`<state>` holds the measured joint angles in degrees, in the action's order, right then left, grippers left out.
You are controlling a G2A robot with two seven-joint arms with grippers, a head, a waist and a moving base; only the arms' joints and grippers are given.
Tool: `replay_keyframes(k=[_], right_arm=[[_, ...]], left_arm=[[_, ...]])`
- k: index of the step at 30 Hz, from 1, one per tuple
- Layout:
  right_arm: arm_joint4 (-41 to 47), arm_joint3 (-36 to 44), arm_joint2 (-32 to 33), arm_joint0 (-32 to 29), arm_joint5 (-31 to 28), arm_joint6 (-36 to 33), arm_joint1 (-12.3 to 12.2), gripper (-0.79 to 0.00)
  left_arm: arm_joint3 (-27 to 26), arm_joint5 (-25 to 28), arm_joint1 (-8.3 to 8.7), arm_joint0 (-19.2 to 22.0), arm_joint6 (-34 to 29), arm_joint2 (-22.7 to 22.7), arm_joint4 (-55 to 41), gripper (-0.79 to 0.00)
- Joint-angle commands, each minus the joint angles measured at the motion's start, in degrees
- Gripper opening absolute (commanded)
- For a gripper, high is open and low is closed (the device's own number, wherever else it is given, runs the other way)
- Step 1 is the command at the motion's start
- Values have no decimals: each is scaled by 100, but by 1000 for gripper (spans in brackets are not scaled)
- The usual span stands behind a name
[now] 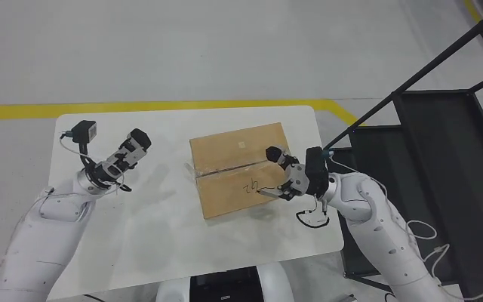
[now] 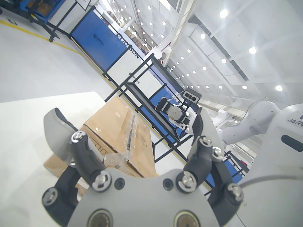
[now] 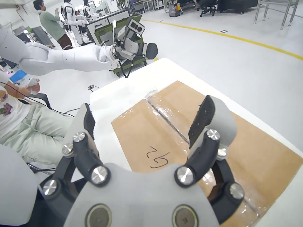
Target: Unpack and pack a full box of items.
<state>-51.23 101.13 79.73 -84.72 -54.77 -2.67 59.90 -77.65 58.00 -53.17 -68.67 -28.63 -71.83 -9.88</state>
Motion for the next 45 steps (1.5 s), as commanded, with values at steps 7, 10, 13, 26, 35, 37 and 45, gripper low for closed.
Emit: replay_keyframes(k=[7, 10, 13, 26, 35, 37, 45], right_arm=[[-555, 96, 106, -124, 248, 515, 16, -1], [-540, 94, 104, -121, 241, 497, 16, 0], [-540, 94, 103, -121, 241, 496, 16, 0], [-540, 94, 103, -121, 241, 496, 16, 0], [-540, 94, 103, -121, 241, 496, 16, 0], [-540, 94, 103, -121, 241, 496, 16, 0], [-540, 94, 103, -121, 241, 496, 16, 0]], left_arm=[[-141, 0, -16, -165, 269, -143, 326, 0], [-140, 0, -15, -163, 265, -142, 321, -1], [-140, 0, -15, -163, 265, -142, 321, 0], [-140, 0, -15, -163, 265, -142, 321, -1], [-140, 0, -15, -163, 265, -142, 321, 0], [-140, 0, -15, -163, 265, -142, 321, -1], [-140, 0, -15, -163, 265, -142, 321, -1]])
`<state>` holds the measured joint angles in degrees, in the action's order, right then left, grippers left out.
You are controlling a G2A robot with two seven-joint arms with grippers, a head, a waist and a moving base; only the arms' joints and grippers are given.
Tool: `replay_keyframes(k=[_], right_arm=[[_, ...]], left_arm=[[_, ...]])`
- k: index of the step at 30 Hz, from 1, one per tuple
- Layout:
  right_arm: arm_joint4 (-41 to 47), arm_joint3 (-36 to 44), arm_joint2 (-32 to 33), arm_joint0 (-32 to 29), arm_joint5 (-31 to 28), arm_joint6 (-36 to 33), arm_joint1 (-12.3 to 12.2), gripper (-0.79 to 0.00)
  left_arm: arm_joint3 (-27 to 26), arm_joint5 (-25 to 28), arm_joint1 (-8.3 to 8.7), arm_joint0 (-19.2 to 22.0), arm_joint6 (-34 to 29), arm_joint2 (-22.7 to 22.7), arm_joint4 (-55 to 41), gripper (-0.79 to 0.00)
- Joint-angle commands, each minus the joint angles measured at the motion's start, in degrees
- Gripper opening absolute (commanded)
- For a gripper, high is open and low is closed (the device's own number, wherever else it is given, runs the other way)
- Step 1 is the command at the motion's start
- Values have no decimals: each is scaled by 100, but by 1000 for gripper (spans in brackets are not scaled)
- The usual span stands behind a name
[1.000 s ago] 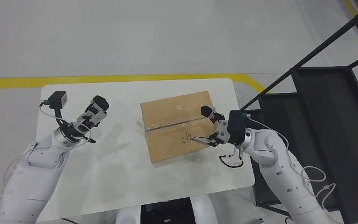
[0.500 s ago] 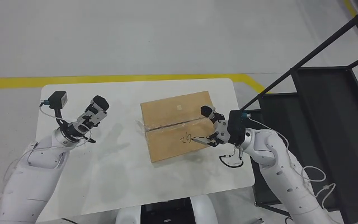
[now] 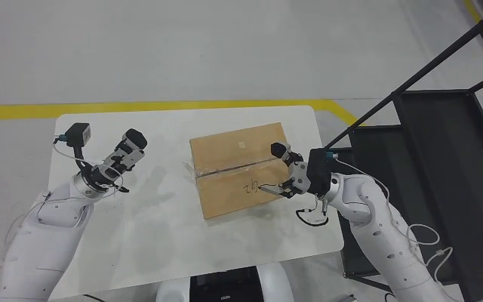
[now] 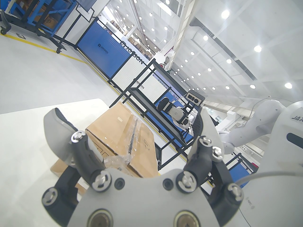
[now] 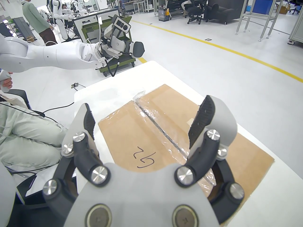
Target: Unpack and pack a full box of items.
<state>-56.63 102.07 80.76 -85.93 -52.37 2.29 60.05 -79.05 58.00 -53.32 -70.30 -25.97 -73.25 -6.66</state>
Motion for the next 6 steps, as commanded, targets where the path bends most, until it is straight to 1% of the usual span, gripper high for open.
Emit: replay_keyframes(k=[1, 6], right_arm=[[0, 0, 0, 0, 0, 0, 0, 0], [0, 0, 0, 0, 0, 0, 0, 0]], left_arm=[[0, 0, 0, 0, 0, 0, 0, -1], [0, 0, 0, 0, 0, 0, 0, -1]])
